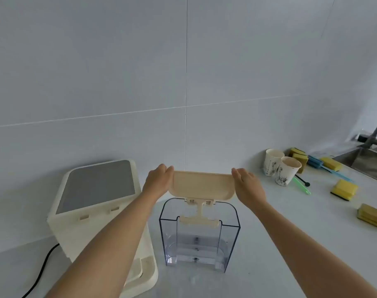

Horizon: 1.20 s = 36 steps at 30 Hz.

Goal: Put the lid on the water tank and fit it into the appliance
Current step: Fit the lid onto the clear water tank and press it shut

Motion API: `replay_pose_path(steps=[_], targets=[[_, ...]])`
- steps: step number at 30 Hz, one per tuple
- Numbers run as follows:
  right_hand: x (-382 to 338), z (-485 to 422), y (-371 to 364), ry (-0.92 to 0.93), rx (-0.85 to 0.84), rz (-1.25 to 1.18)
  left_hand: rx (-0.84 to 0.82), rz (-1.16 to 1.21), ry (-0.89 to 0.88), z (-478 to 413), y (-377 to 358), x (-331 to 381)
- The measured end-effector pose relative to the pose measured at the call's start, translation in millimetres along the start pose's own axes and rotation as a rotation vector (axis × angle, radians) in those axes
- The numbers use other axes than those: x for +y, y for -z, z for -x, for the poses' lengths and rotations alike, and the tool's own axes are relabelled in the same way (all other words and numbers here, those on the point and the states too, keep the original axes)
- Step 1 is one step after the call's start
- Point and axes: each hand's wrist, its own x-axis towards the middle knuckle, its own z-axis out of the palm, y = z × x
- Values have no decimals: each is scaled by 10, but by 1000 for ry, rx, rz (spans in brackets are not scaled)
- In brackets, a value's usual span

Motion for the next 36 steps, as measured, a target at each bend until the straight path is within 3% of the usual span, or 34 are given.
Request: replay_pose_path(steps=[4, 11, 21, 36], targets=[[-23, -9, -9, -77, 25, 55, 3, -132, -8, -6, 5, 23], [-18, 30, -43, -85, 57, 37, 3, -80, -49, 26, 67, 19], [-27, 327, -7, 47, 134, 154, 9, -141, -101, 232, 238, 27], [241, 842, -128, 213, 73, 443, 72, -332, -200, 793, 108, -397]])
